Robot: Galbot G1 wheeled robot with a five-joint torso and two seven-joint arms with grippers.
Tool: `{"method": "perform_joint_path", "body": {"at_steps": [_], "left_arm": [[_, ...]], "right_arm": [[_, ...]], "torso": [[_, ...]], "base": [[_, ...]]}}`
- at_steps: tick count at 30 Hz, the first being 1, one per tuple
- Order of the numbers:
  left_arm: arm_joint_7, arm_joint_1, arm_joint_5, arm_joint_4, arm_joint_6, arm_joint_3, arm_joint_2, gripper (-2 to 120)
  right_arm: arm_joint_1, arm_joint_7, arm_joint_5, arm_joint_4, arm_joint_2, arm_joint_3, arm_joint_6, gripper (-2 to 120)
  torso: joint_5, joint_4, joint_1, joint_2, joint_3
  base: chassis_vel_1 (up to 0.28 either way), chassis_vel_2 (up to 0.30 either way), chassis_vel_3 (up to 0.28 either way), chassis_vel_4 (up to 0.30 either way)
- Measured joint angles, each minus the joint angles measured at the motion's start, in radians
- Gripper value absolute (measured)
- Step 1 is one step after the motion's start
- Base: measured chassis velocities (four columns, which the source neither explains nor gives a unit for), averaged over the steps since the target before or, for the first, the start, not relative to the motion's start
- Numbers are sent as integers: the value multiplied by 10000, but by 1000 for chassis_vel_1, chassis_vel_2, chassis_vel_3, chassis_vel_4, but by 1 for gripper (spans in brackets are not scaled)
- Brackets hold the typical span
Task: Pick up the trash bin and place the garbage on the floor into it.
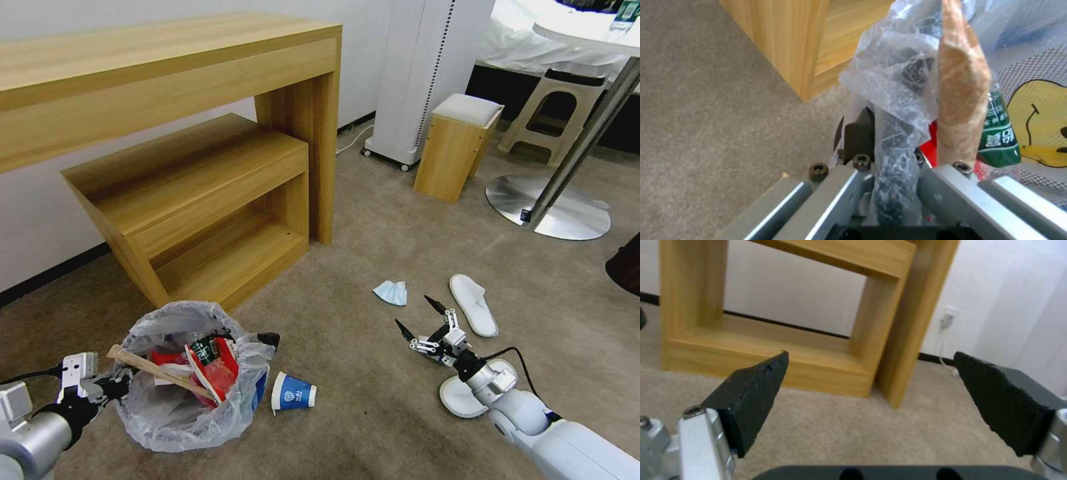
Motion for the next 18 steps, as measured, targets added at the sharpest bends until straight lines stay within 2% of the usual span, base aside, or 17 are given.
{"method": "perform_joint_path", "body": {"at_steps": [18], "left_arm": [[-78, -157, -61, 116, -138, 75, 30, 0]], "right_arm": [[1316, -344, -176, -793, 516, -2261, 125, 95]], "torso": [[-1, -1, 0, 0, -1]], "base": [[2, 2, 2, 3]]}}
